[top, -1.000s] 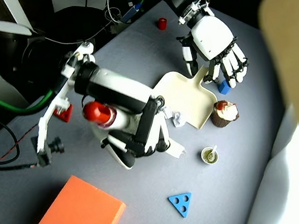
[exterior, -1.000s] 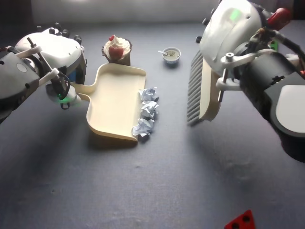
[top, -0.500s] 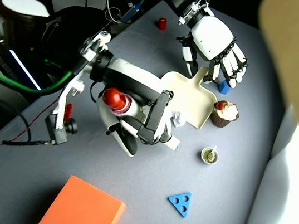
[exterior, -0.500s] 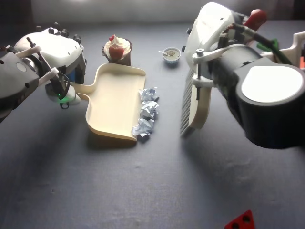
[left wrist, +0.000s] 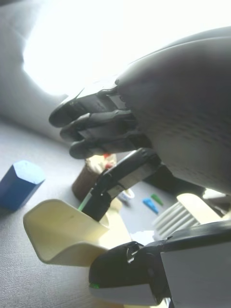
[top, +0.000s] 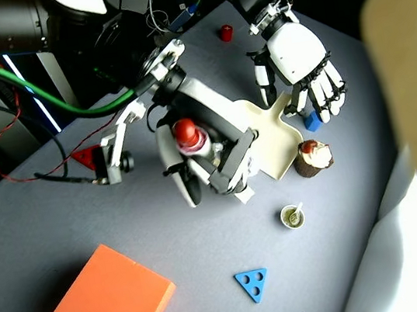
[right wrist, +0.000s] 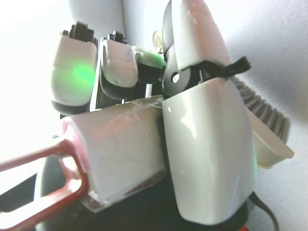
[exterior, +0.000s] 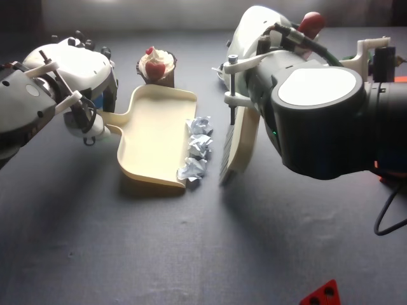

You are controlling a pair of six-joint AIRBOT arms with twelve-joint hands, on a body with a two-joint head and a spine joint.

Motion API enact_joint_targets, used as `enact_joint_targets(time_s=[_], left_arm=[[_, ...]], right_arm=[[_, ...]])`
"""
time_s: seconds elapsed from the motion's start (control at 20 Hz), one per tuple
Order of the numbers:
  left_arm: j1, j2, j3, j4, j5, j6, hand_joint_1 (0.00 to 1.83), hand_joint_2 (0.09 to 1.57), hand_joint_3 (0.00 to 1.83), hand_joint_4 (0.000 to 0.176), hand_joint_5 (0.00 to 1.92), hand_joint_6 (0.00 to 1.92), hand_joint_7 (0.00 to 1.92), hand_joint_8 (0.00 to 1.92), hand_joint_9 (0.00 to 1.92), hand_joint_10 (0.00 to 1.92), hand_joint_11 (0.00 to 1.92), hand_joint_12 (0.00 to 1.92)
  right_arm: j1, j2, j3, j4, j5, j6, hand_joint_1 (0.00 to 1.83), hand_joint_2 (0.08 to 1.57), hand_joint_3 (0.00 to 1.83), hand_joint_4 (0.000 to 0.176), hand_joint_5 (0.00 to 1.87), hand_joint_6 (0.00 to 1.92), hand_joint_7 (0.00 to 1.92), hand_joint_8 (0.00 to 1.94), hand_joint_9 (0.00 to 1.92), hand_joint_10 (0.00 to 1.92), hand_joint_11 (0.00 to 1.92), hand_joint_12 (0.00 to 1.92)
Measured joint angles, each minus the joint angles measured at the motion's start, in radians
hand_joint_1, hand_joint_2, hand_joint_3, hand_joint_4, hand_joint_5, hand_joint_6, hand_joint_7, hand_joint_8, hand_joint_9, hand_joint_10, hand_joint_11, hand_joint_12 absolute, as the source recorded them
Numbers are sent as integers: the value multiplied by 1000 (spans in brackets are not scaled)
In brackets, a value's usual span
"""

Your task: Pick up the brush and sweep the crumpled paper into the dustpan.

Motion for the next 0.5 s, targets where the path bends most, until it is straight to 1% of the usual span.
enact_joint_targets(time_s=[0.05, 0.1, 0.2, 0.25, 0.3, 0.35, 0.5], left_arm=[[0, -1, 0, -3, 0, 0, 1130, 1078, 0, 0, 1065, 837, 353, 1, 211, 0, 0, 486], [0, -1, 0, -2, 0, 0, 1132, 1075, 0, 0, 1072, 826, 346, 5, 216, 3, 0, 563], [0, -1, 0, -5, -2, 0, 1130, 1074, 0, 0, 1074, 823, 345, 3, 230, 4, 0, 555], [0, -3, 0, -4, -3, 0, 1134, 1072, 0, 0, 1077, 818, 338, 0, 240, 5, 0, 513], [0, -5, 0, -4, -4, 0, 1134, 1072, 0, 0, 1077, 818, 338, 0, 240, 5, 0, 513], [0, -7, 0, -5, -2, 0, 1130, 1067, 0, 0, 1090, 797, 355, 3, 247, 2, 0, 566], [0, -7, 1, -6, -2, 0, 1135, 1066, 0, 0, 1094, 790, 381, 6, 254, 2, 0, 609]], right_arm=[[-14, -4, 5, -16, 1, -2, 1431, 1174, 0, 152, 918, 1921, 989, 1941, 1335, 1921, 1497, 1921], [-28, -6, 15, -13, 8, -2, 1426, 1179, 2, 150, 941, 1921, 982, 1941, 1347, 1921, 1492, 1921], [-37, -6, 30, -8, 1, 5, 1438, 1176, 0, 147, 953, 1921, 987, 1941, 1356, 1921, 1506, 1921], [-38, -11, 47, -11, 0, 24, 1434, 1165, 0, 146, 948, 1921, 991, 1941, 1348, 1921, 1501, 1921], [-38, -17, 55, -18, -2, 44, 1434, 1165, 0, 146, 948, 1921, 991, 1941, 1348, 1921, 1501, 1921], [-44, -24, 57, -58, 4, 84, 1443, 1158, 0, 146, 927, 1921, 1002, 1941, 1344, 1921, 1491, 1921], [-51, -44, 57, -142, 55, 179, 1441, 1161, 0, 145, 927, 1921, 967, 1941, 1330, 1921, 1486, 1921]])
